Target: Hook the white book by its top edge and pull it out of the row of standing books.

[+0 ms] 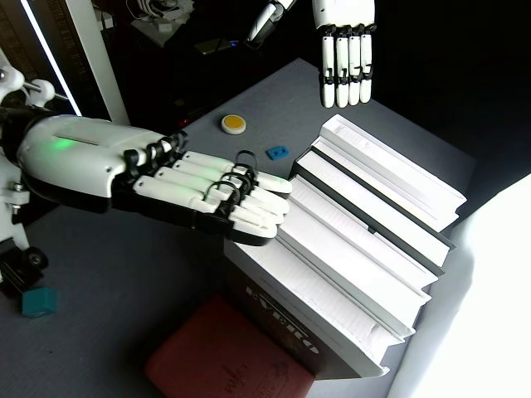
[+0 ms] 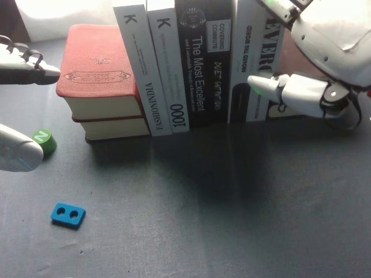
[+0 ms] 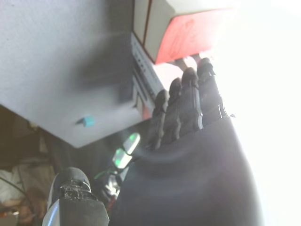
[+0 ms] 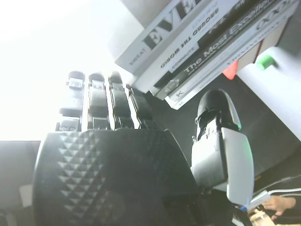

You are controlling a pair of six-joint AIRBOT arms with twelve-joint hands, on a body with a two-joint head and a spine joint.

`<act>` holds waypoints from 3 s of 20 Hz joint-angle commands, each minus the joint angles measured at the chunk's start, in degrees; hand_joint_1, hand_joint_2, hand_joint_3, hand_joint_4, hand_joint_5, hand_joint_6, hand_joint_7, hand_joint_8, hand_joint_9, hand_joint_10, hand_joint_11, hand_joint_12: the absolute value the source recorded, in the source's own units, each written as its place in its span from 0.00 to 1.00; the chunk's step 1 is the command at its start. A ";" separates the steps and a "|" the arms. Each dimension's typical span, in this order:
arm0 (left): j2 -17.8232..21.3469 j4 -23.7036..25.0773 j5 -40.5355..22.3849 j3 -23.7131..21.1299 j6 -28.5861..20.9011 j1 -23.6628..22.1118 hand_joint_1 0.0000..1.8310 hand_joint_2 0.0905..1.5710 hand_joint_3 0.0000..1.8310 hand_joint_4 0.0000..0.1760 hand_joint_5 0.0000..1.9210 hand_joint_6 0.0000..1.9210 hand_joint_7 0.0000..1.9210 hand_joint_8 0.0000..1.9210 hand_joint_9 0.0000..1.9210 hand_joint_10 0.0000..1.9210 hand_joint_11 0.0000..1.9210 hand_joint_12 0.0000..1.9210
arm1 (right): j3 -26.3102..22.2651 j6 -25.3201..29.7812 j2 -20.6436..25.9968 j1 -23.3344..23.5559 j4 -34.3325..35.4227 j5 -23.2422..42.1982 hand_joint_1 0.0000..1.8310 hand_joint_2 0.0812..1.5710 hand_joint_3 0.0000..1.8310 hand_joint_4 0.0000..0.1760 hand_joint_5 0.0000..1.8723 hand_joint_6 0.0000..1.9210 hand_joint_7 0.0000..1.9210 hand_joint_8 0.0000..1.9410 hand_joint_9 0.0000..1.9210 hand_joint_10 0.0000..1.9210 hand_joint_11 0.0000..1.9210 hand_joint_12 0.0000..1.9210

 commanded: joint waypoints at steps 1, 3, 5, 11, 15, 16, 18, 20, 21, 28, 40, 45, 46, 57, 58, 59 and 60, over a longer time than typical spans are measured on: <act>0.09 0.55 4.83 0.19 -0.09 -0.67 0.00 0.54 0.00 0.00 0.00 0.00 0.00 0.00 0.00 0.00 0.00 0.00 | -0.73 -0.61 0.65 0.00 -2.65 4.50 0.00 0.75 0.00 0.00 0.00 0.00 0.00 0.00 0.00 0.00 0.00 0.00; 0.09 0.55 4.83 0.19 -0.09 -0.68 0.00 0.53 0.00 0.00 0.00 0.00 0.00 0.00 0.00 0.00 0.00 0.00 | -2.85 -2.44 1.93 0.06 -1.16 4.62 0.00 0.75 0.00 0.00 0.00 0.00 0.00 0.00 0.00 0.00 0.00 0.00; 0.09 0.55 4.83 0.24 -0.09 -0.68 0.00 0.54 0.00 0.00 0.00 0.00 0.00 0.00 0.00 0.00 0.00 0.00 | -4.32 -4.07 2.88 0.04 0.15 4.91 0.00 0.75 0.00 0.00 0.00 0.00 0.00 0.00 0.00 0.00 0.00 0.00; 0.09 0.55 4.83 0.26 -0.09 -0.67 0.00 0.54 0.00 0.00 0.00 0.00 0.00 0.00 0.00 0.00 0.00 0.00 | -8.59 -7.55 5.40 -0.66 6.35 4.81 0.00 0.75 0.00 0.00 0.00 0.00 0.00 0.00 0.00 0.00 0.00 0.00; 0.09 0.55 4.83 0.26 -0.08 -0.63 0.00 0.54 0.00 0.00 0.00 0.00 0.00 0.00 0.00 0.00 0.00 0.00 | -10.68 -9.19 6.22 -0.67 9.39 4.52 0.00 0.75 0.00 0.00 0.00 0.00 0.00 0.00 0.00 0.00 0.00 0.00; 0.07 0.55 4.83 0.26 -0.08 -0.65 0.00 0.54 0.00 0.00 0.00 0.00 0.00 0.00 0.00 0.00 0.00 0.00 | -11.28 -9.34 6.38 -0.67 9.42 4.52 0.00 0.75 0.00 0.00 0.00 0.00 0.00 0.00 0.00 0.00 0.00 0.00; 0.05 0.55 4.83 0.30 -0.08 -0.64 0.00 0.56 0.01 0.00 0.00 0.00 0.00 0.00 0.00 0.00 0.00 0.00 | -12.66 -9.61 6.80 -0.85 9.58 4.52 0.00 0.75 0.00 0.00 0.00 0.00 0.00 0.00 0.00 0.00 0.00 0.00; 0.04 0.55 4.83 0.36 -0.08 -0.66 0.00 0.57 0.01 0.00 0.00 0.00 0.00 0.00 0.00 0.00 0.00 0.00 | -14.44 -9.91 7.43 -1.08 9.64 4.84 0.00 0.76 0.00 0.00 0.00 0.00 0.00 0.00 0.00 0.00 0.00 0.00; 0.04 0.55 4.83 0.41 -0.08 -0.66 0.00 0.57 0.01 0.00 0.00 0.00 0.00 0.00 0.00 0.00 0.00 0.00 | -15.34 -10.29 7.72 -1.22 9.67 5.13 0.00 0.76 0.00 0.00 0.00 0.00 0.00 0.00 0.00 0.00 0.00 0.00; -0.06 0.55 4.84 1.02 0.01 -0.81 0.00 0.56 0.01 0.00 0.00 0.00 0.00 0.00 0.00 0.00 0.00 0.00 | -20.31 -13.80 9.08 -2.15 12.01 6.78 0.00 0.78 0.01 0.00 0.00 0.00 0.00 0.00 0.00 0.00 0.00 0.00; -0.10 0.55 4.84 1.31 0.00 -1.18 0.00 0.60 0.02 0.00 0.00 0.00 0.00 0.00 0.00 0.00 0.00 0.00 | -24.81 -17.54 10.62 -5.10 14.64 7.06 0.00 0.73 0.00 0.00 0.00 0.00 0.00 0.00 0.00 0.00 0.00 0.00; -0.06 0.55 4.84 1.37 0.00 -1.18 0.00 0.60 0.02 0.00 0.00 0.00 0.00 0.00 0.00 0.00 0.00 0.00 | -25.60 -18.48 10.72 -6.66 15.36 7.01 0.00 0.73 0.00 0.00 0.00 0.00 0.00 0.00 0.00 0.00 0.00 0.00; -0.06 0.55 4.84 1.37 0.00 -1.18 0.00 0.61 0.02 0.00 0.00 0.00 0.00 0.00 0.00 0.00 0.00 0.00 | -25.66 -18.54 10.72 -6.88 15.39 7.01 0.00 0.73 0.00 0.00 0.00 0.00 0.00 0.00 0.00 0.00 0.00 0.00; -0.03 0.55 4.84 1.42 0.00 -1.15 0.00 0.61 0.01 0.00 0.00 0.00 0.00 0.00 0.00 0.00 0.00 0.00 | -24.37 -18.71 10.41 -10.42 15.97 4.68 0.00 0.74 0.00 0.00 0.00 0.00 0.00 0.00 0.00 0.00 0.00 0.00; -0.02 0.55 4.84 1.44 0.00 -1.15 0.00 0.62 0.01 0.00 0.00 0.00 0.00 0.00 0.00 0.00 0.00 0.00 | -23.86 -18.71 10.19 -10.80 16.32 4.26 0.00 0.75 0.00 0.00 0.00 0.00 0.00 0.00 0.00 0.00 0.00 0.00; -0.02 0.55 4.84 1.44 0.00 -1.15 0.00 0.61 0.01 0.00 0.00 0.00 0.00 0.00 0.00 0.00 0.00 0.00 | -23.41 -18.71 10.02 -10.94 16.81 3.91 0.00 0.75 0.00 0.00 0.00 0.00 0.00 0.00 0.00 0.00 0.00 0.00; -0.02 0.55 4.84 1.44 0.00 -1.15 0.00 0.61 0.01 0.00 0.00 0.00 0.00 0.00 0.00 0.00 0.00 0.00 | -22.72 -18.71 9.82 -10.97 17.62 3.34 0.00 0.76 0.01 0.00 0.00 0.00 0.00 0.00 0.00 0.00 0.00 0.00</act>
